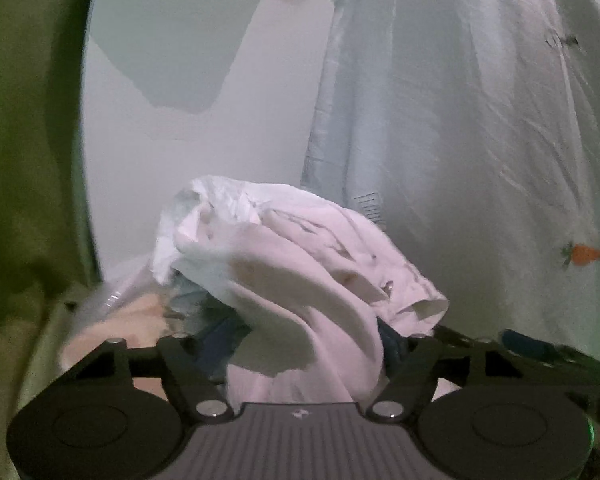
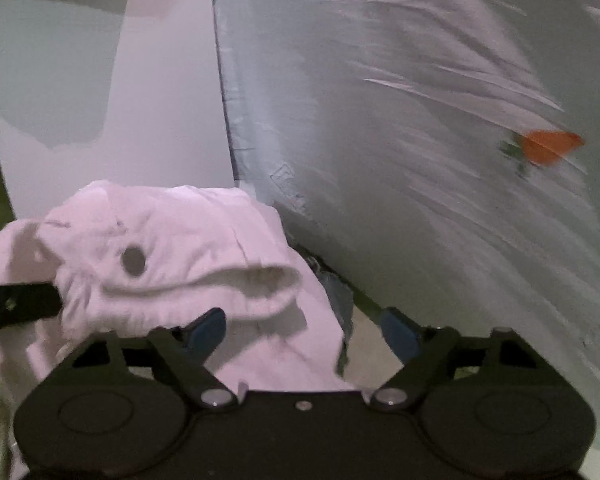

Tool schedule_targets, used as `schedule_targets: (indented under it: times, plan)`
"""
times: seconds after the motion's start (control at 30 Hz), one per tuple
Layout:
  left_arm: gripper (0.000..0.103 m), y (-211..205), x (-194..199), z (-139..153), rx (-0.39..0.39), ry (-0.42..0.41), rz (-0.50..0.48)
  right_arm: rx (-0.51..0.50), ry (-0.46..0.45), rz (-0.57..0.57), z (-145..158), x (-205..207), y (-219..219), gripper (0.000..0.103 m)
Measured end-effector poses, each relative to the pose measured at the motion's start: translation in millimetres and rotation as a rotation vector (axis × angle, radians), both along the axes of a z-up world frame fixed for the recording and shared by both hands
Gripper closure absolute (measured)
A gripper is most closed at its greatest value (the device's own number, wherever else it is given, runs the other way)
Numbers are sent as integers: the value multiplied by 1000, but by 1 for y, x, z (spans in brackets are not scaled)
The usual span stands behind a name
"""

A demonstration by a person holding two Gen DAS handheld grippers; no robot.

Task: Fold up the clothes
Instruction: 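Grasp the white shirt on the pile with both grippers, then pull the white shirt off the pile and lay it on the mat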

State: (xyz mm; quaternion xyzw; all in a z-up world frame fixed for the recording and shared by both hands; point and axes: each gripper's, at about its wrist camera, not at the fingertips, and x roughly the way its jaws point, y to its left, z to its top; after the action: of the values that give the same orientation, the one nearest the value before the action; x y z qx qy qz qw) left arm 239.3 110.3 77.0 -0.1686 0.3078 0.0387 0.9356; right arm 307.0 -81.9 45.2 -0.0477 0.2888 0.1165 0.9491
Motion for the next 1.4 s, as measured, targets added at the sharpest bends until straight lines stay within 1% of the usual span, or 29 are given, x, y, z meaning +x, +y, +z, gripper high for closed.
schedule_targets:
  times: [0.03,0.1,0.13,0.17,0.23,0.27,0.3,0.33,0.37,0.4,0.47,0.6,0.73,0.87,0.93,1.0,1.07,1.13,1.2,1.23,1.27,1.3,1.33,1.37,1.4]
  plan:
    - [38,1,2,-2,-11,-1,-9,-10,-4,5,-2,8,5,23]
    - [48,0,4,-6,-21,-1,-27,-35,-10,19,-7,23,13,29]
    - [52,0,4,-7,-28,-1,-37,-50,-11,21,-10,30,16,35]
    - [59,0,4,-8,-35,-1,-44,-65,-8,17,-15,38,17,41]
    - [61,-2,3,-9,-40,-3,-52,-59,6,13,-22,51,17,49]
    - [64,-4,2,-9,-25,-5,-55,-46,15,11,-25,57,16,54]
    - [69,-6,1,-8,-6,-6,-56,-33,24,11,-27,62,15,61]
    - [73,-7,1,-8,16,-5,-55,-18,35,22,-29,65,14,80]
    - [81,-8,-1,-7,37,-5,-48,-2,41,46,-31,66,13,93]
    - [87,-8,-3,-6,55,-6,-38,11,28,57,-30,63,11,93]
    - [91,-5,-9,-5,65,-12,-13,8,-31,50,-25,49,6,97]
    - [95,-11,-28,-2,112,-53,16,7,-156,18,-8,15,-12,98]
    - [96,-24,-50,3,139,-94,-2,-19,-281,-37,13,-33,-39,99]
    - [96,-46,-82,9,170,-141,-69,-49,-415,-151,32,-99,-86,99]
    - [96,-63,-100,11,167,-161,-118,-59,-461,-231,40,-132,-120,99]
    - [96,-88,-122,10,184,-175,-188,-63,-484,-330,46,-171,-160,99]
    - [96,-119,-139,4,212,-163,-258,-94,-503,-443,46,-210,-203,99]
    - [93,-149,-157,-9,202,-117,-333,-159,-510,-559,42,-244,-247,99]
    - [84,-179,-176,-30,162,-39,-395,-187,-475,-672,37,-275,-295,99]
    - [83,-193,-185,-42,137,12,-416,-184,-434,-734,31,-288,-323,99]
    - [81,-206,-195,-53,112,67,-428,-180,-370,-799,22,-299,-354,98]
    - [80,-219,-205,-64,87,123,-435,-186,-282,-832,10,-305,-380,98]
    - [78,-230,-214,-73,63,168,-441,-192,-159,-846,-6,-309,-408,97]
    - [76,-239,-224,-81,40,205,-446,-191,-49,-855,-21,-314,-433,94]
    - [72,-245,-231,-86,30,225,-438,-166,31,-858,-34,-324,-452,93]
